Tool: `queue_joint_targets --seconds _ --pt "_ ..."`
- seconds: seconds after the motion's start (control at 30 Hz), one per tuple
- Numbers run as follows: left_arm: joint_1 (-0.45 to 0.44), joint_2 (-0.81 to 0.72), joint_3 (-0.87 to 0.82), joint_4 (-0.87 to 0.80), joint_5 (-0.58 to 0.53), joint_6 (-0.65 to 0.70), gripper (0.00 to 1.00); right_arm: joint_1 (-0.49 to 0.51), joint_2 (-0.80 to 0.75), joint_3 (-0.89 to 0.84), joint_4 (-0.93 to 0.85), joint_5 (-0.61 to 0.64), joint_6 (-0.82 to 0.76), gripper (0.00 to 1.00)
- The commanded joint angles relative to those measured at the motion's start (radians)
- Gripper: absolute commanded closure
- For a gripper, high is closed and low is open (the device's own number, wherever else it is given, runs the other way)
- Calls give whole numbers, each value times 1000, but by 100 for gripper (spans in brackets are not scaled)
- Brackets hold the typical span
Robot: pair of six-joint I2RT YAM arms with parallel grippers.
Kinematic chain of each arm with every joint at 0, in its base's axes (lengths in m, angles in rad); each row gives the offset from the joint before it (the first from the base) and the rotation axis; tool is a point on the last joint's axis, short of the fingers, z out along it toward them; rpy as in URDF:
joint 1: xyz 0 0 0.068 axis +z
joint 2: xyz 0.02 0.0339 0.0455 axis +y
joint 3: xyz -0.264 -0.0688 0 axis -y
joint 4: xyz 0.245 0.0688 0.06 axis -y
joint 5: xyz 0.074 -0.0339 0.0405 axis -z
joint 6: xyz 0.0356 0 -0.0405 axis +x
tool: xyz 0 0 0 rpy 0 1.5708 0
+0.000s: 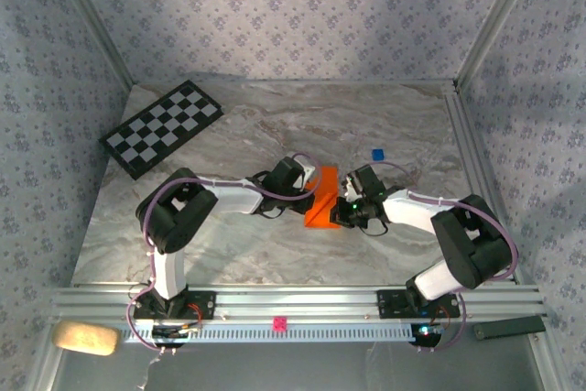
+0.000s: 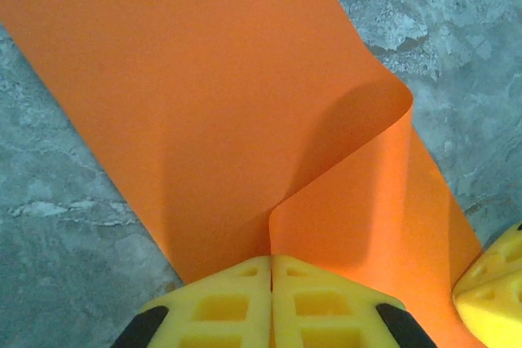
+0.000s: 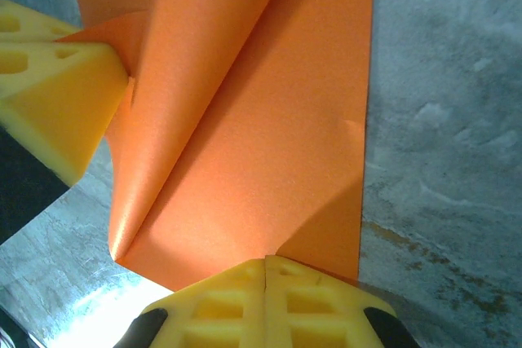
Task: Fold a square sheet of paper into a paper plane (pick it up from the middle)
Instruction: Fold the triangle a second time at the center of the table.
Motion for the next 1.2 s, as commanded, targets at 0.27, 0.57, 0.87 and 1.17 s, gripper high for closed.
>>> queue_joint_targets --seconds 0.27,0.57,0.87,1.17 --pt "13 -25 -29 9 -4 -23 93 -13 27 -9 -67 63 -24 100" --pt "12 -18 -37 19 -6 -50 94 -16 26 -6 -62 62 -24 99" --pt "15 -30 -58 22 -9 -86 96 -47 -55 -14 62 2 52 96" --pt "18 -34 -75 48 0 -96 97 -44 -52 -18 245 -66 167 95"
